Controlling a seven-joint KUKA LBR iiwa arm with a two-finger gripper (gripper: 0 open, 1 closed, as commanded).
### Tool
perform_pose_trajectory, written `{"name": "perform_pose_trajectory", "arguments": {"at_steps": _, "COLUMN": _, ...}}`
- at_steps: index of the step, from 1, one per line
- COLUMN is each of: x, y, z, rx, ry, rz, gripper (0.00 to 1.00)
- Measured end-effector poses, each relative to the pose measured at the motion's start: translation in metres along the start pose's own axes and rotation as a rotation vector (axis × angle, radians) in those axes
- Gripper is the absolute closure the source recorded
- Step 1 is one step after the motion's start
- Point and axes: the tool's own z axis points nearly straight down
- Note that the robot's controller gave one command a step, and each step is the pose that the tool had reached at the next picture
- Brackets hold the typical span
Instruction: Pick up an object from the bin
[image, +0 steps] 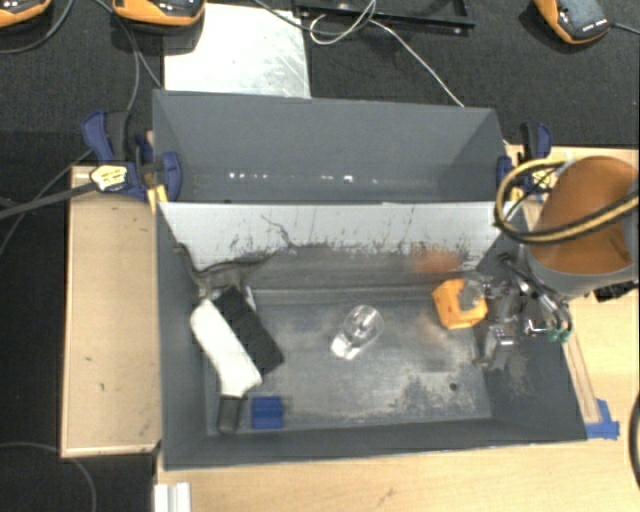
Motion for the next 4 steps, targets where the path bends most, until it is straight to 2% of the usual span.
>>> {"name": "perform_pose_trajectory", "arguments": {"at_steps": 1, "x": -0.007, "y": 0.01, "z": -0.005, "rx": 0.002, "ry": -0.013, "rz": 0.072, "gripper": 0.0}}
{"name": "perform_pose_trajectory", "arguments": {"at_steps": 2, "x": -0.036, "y": 0.006, "z": 0.029, "rx": 0.001, "ry": -0.016, "rz": 0.029, "gripper": 0.0}}
{"name": "perform_pose_trajectory", "arguments": {"at_steps": 3, "x": -0.042, "y": -0.004, "z": 0.008, "rx": 0.003, "ry": -0.018, "rz": 0.037, "gripper": 0.0}}
{"name": "perform_pose_trajectory", "arguments": {"at_steps": 4, "x": -0.041, "y": -0.004, "z": 0.009, "rx": 0.003, "ry": -0.014, "rz": 0.032, "gripper": 1.0}}
